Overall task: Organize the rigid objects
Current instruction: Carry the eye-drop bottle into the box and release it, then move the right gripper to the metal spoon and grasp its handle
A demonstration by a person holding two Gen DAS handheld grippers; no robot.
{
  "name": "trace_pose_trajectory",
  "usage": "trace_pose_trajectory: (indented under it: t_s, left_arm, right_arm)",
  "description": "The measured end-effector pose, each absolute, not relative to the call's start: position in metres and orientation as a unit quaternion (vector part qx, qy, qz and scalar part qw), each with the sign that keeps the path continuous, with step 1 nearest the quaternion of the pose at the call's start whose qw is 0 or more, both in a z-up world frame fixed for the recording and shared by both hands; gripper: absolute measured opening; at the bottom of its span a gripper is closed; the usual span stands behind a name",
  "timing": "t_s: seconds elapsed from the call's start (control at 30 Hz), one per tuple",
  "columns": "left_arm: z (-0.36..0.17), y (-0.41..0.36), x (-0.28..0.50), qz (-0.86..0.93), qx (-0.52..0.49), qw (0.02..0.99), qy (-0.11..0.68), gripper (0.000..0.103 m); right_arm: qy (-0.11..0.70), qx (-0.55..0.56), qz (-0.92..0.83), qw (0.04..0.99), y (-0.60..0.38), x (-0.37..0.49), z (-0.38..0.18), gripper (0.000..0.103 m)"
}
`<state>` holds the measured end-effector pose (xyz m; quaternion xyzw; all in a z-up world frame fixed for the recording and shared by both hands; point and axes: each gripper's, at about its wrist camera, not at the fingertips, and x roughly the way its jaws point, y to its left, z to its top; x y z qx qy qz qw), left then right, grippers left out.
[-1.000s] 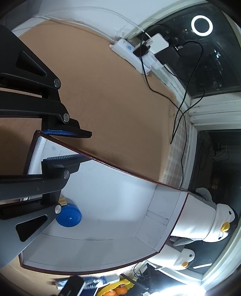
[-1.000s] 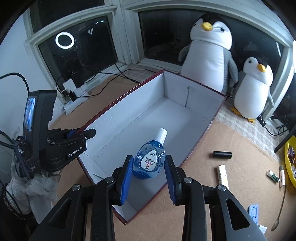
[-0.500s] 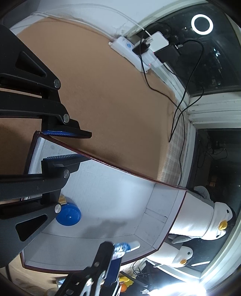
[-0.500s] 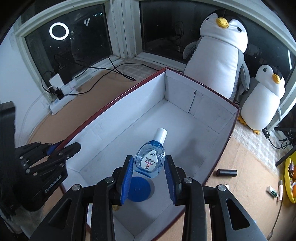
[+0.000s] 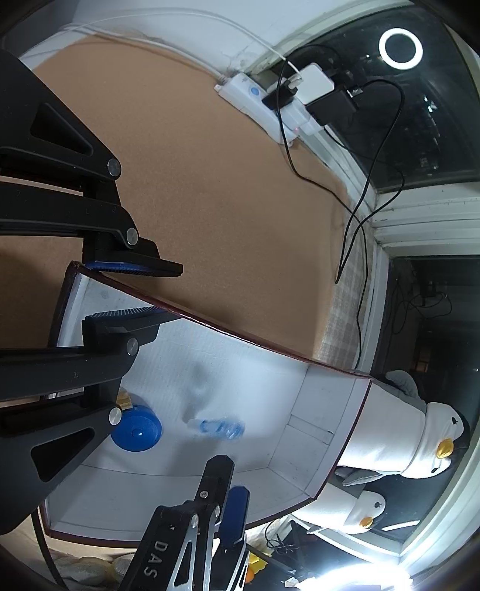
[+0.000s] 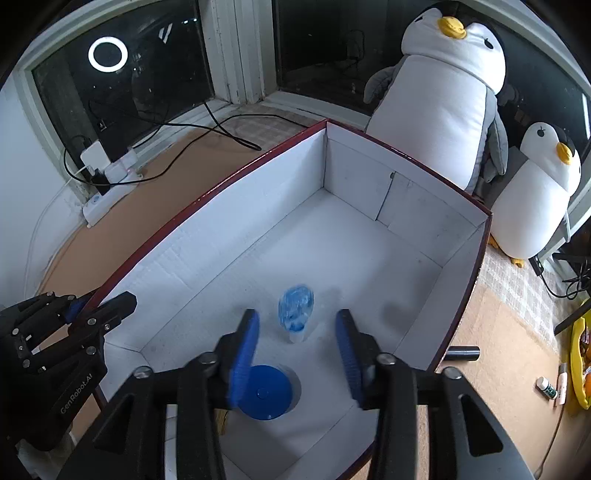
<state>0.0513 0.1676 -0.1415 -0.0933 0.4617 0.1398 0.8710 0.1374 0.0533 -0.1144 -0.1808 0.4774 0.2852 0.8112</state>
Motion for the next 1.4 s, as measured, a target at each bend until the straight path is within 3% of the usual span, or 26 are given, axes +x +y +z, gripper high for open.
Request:
trace_pose_trajectory:
  t_s: [0.53, 1.4]
  left_arm:
    - [-0.141, 0.166, 0.053, 0.146, -0.088, 0.867, 0.469, 0.015]
    - [-0.139, 0.156, 0.062, 0.172, -0.062, 0.853, 0.489, 0.018]
  right_arm:
    - [0.461, -0.104, 0.281, 0.835, -0.005, 0.134, -0.08, 0.057]
    - [0.469, -0.016, 0.125, 0.874, -0.23, 0.15, -0.069, 0.058]
